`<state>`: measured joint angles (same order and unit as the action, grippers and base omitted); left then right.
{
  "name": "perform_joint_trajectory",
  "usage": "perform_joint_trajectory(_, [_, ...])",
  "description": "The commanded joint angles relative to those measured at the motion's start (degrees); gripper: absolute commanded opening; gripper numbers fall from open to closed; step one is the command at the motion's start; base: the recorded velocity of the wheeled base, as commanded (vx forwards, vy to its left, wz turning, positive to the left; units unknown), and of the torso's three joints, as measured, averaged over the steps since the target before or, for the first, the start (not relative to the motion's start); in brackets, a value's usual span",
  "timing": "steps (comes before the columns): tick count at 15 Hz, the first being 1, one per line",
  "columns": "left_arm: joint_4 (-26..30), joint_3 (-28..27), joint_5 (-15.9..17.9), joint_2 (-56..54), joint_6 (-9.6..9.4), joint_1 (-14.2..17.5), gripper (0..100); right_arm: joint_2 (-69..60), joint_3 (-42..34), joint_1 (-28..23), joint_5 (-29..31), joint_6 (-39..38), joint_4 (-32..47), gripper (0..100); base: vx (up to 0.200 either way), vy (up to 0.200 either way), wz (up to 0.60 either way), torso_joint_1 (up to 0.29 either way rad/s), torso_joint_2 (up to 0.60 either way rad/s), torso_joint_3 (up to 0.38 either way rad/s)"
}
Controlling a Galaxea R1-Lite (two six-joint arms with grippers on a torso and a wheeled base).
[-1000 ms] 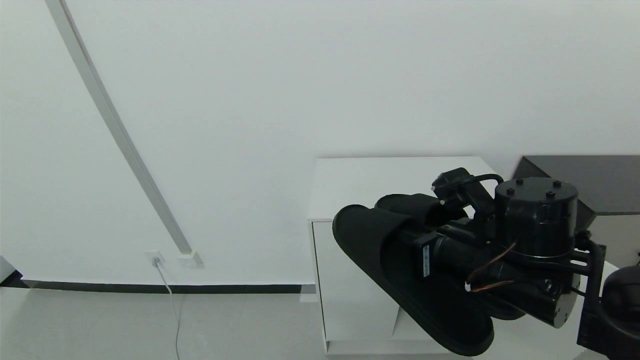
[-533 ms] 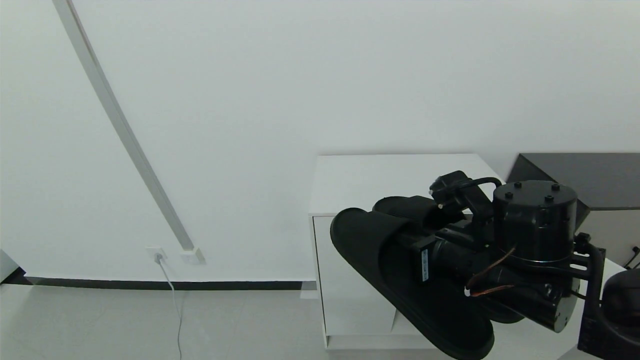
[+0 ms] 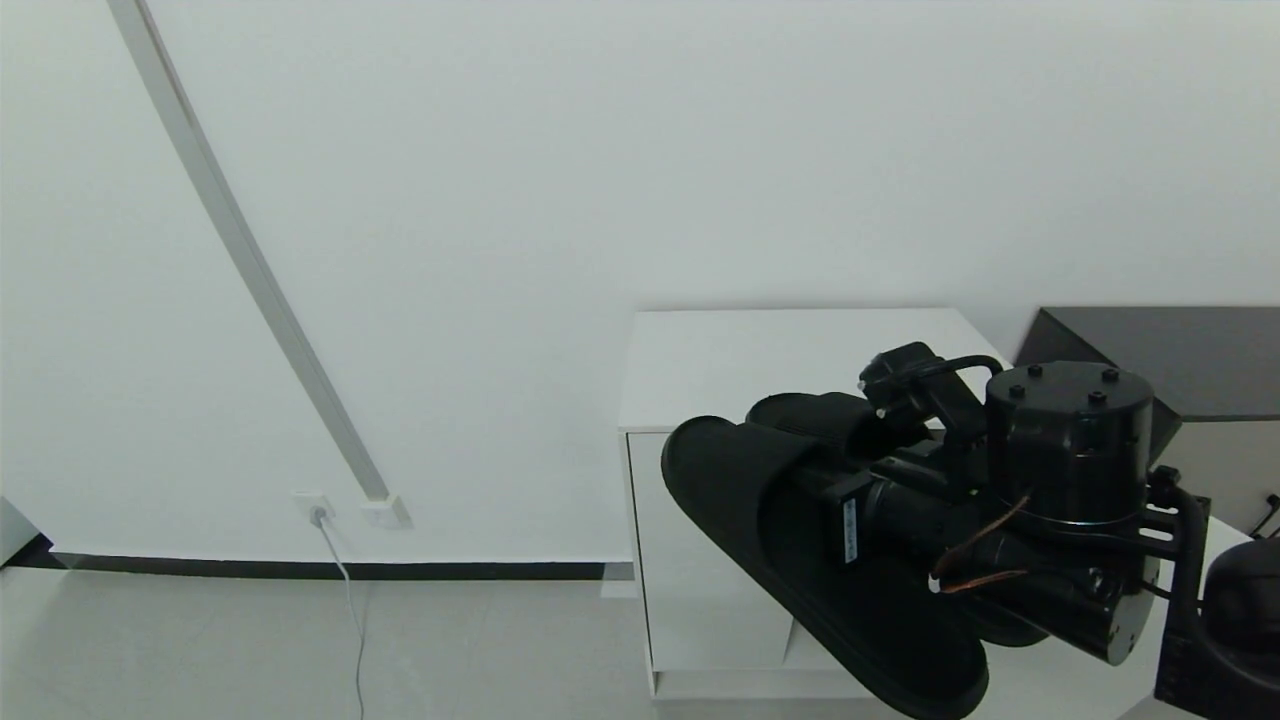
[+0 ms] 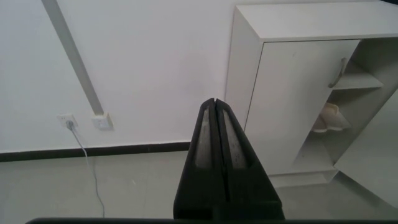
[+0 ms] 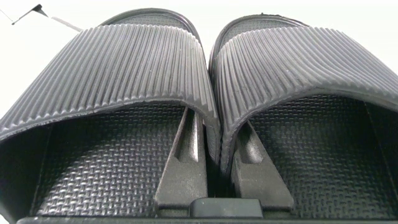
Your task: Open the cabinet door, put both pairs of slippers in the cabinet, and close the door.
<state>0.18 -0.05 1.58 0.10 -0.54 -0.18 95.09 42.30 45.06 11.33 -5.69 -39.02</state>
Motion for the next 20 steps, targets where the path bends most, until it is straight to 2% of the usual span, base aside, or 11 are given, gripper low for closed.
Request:
perform_joint_trajectory(1, [-0.01,0.05,0.0,-0.01,0.01,0.01,0,0.19,-0.03,0.03,0.01,-0.02,0.0,0,0.0,-0.2,0.0,0.002,0.0,0.007])
perform_joint_trajectory(20, [-0.01,-0.04,0.0,-0.01,0.01,0.01,0,0.27,-0.2,0.21,0.01,-0.2,-0.35,0,0.0,-0.2,0.0,0.004,0.0,0.0])
